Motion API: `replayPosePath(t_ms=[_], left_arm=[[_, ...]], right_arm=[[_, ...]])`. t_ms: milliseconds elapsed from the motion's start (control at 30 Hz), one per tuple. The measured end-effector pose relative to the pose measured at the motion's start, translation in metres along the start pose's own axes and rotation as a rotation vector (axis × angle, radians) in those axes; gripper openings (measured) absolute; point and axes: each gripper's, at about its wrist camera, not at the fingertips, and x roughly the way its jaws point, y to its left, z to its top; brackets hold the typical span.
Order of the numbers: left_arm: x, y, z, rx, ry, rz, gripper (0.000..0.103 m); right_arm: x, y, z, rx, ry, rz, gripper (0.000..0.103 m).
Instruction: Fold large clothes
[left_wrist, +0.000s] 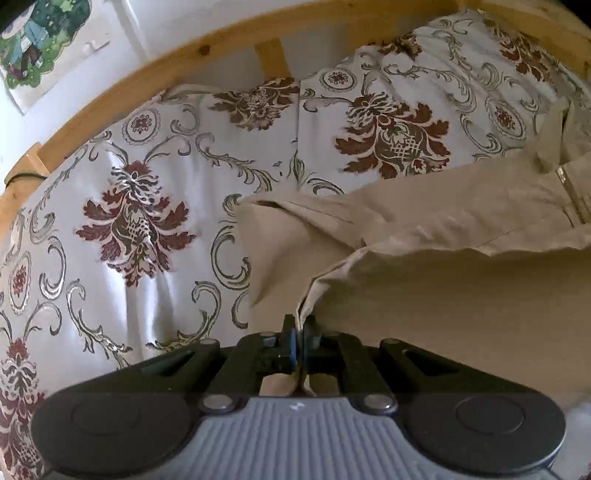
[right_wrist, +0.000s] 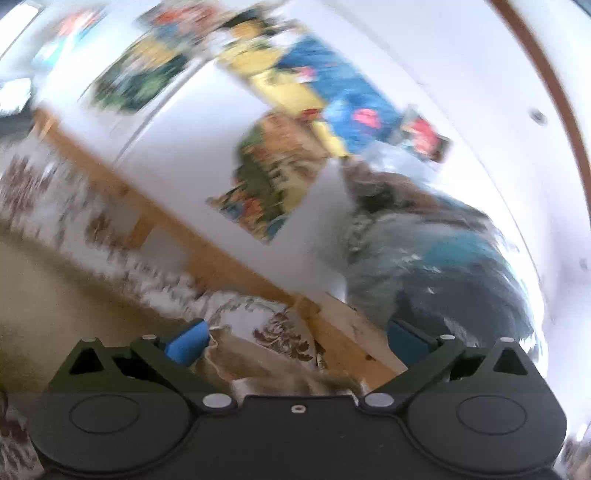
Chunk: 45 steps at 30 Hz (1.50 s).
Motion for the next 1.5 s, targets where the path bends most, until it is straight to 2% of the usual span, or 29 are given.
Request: replayPosePath(t_ms=[67,133,233,400,500,600,667,700,733,800,867,1000,1100,1233,1267,1333,1400,1500], left_arm=[[-0.002,-0.001,0.004,-0.003,0.001,0.012,0.004],[-0.002,0.0,0.008,-0.012,0.006,0.018,0.004],[0.002,0.002,0.01,-0.025,0.026,0.017,0.004],[0.008,0.0,0.012,-0.025,0.04,0.028,0.004],[0.013,0.002,0.014,-0.046,0.052,0.016,0.004],[0.014,0.011,0.011,-0.098,0.028,-0.06,0.004],[0.011,0.022,0.006,-0.152,-0.001,-0.11,0.011],[0.007,0.028,0.003,-0.181,-0.019,-0.138,0.037],[0.002,0.036,-0.002,-0.216,-0.046,-0.164,0.07],[-0.016,0.052,-0.016,-0.295,-0.143,-0.167,0.085],[-0.032,0.067,-0.03,-0.331,-0.203,-0.186,0.086],[-0.05,0.088,-0.066,-0.419,-0.237,-0.191,0.095],[-0.042,0.093,-0.095,-0.461,-0.166,-0.184,0.095],[-0.024,0.093,-0.124,-0.523,-0.093,-0.187,0.083],[-0.019,0.095,-0.129,-0.548,-0.082,-0.182,0.083],[-0.013,0.092,-0.133,-0.581,-0.068,-0.164,0.083],[-0.01,0.087,-0.129,-0.56,-0.067,-0.12,0.084],[-0.01,0.078,-0.127,-0.523,-0.079,-0.076,0.087]], right_arm=[[0.006,-0.009,-0.005,0.079,0.036,-0.009,0.102],[0.014,-0.01,-0.013,0.103,0.086,-0.016,0.102],[0.024,-0.015,-0.028,0.14,0.165,-0.075,0.102],[0.045,-0.045,-0.049,0.343,0.287,-0.125,0.102],[0.073,-0.036,-0.071,0.295,0.441,-0.106,0.102],[0.098,-0.013,-0.101,0.176,0.617,-0.094,0.101],[0.102,-0.009,-0.111,0.177,0.659,-0.104,0.102],[0.101,-0.009,-0.109,0.182,0.658,-0.107,0.102],[0.1,-0.01,-0.107,0.184,0.657,-0.108,0.102],[0.095,-0.013,-0.099,0.187,0.625,-0.119,0.102],[0.09,-0.015,-0.092,0.207,0.594,-0.114,0.102],[0.087,-0.014,-0.082,0.221,0.548,-0.087,0.102],[0.086,-0.012,-0.072,0.212,0.496,-0.05,0.102],[0.081,-0.003,-0.063,0.207,0.458,0.017,0.102],[0.079,0.002,-0.061,0.205,0.447,0.039,0.102],[0.076,0.01,-0.058,0.199,0.418,0.08,0.102],[0.075,0.021,-0.056,0.186,0.393,0.128,0.102],[0.081,0.036,-0.062,0.176,0.432,0.165,0.102]])
